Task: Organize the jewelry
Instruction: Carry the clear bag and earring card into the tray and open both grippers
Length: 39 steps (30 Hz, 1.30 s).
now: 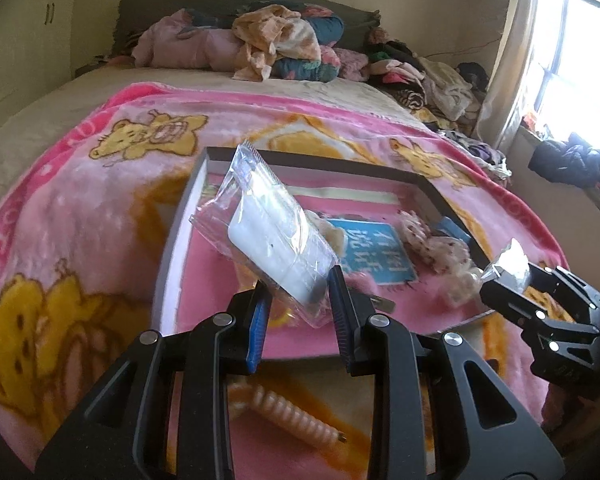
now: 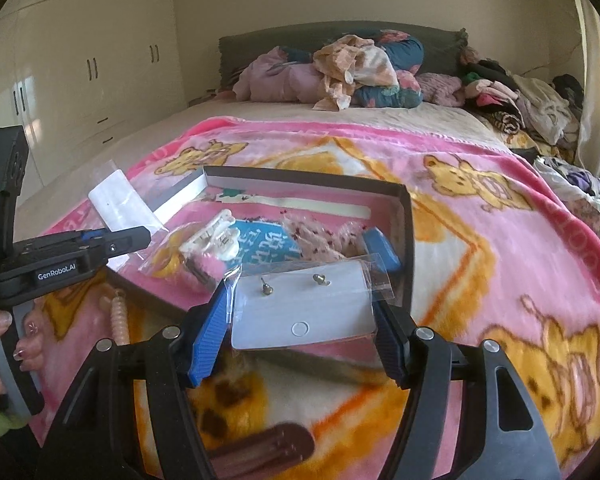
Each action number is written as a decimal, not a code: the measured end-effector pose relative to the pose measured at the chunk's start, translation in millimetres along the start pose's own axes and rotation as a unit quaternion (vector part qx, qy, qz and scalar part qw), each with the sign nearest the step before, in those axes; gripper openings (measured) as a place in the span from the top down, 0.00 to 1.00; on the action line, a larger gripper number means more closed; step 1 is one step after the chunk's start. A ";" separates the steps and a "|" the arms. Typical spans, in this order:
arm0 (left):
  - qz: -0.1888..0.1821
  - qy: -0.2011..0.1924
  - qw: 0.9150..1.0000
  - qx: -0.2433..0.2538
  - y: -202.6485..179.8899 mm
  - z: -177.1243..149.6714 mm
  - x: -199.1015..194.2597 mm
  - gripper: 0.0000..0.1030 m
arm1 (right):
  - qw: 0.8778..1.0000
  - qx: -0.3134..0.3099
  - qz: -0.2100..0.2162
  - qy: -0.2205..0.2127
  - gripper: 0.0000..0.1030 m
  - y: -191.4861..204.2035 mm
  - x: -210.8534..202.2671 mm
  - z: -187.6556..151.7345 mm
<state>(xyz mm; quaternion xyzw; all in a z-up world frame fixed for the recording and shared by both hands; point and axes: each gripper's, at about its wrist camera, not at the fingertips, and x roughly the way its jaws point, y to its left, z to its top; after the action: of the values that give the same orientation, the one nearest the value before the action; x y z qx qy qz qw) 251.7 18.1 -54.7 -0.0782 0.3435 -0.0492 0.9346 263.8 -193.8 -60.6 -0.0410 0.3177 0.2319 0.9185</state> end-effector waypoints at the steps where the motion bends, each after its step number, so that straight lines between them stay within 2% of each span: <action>1: 0.002 0.000 1.000 0.000 1.7 1.4 1.1 0.80 | 1.000 -0.002 0.001 0.000 0.39 0.6 2.9 2.3; 15: 0.021 0.016 1.000 0.003 14.3 12.7 24.8 0.80 | 1.000 -0.010 0.004 0.023 0.39 0.8 37.4 15.6; 29: 0.019 0.039 0.999 -0.004 21.3 11.6 43.3 0.80 | 0.999 -0.019 0.009 0.040 0.36 5.4 60.6 18.4; 35: 0.019 0.038 0.999 -0.006 21.7 11.1 44.1 0.79 | 0.999 -0.024 0.009 0.041 0.31 8.5 62.1 15.4; 39: 0.019 0.039 0.999 -0.006 21.9 11.8 45.5 0.79 | 0.999 -0.029 0.007 0.038 0.24 12.2 60.5 12.9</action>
<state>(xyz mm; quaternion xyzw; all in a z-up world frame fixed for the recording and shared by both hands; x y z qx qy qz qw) 294.7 34.3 -78.6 -0.0753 0.3817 -0.0322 0.9207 307.4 -155.9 -86.0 -0.0739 0.3454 0.2458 0.9027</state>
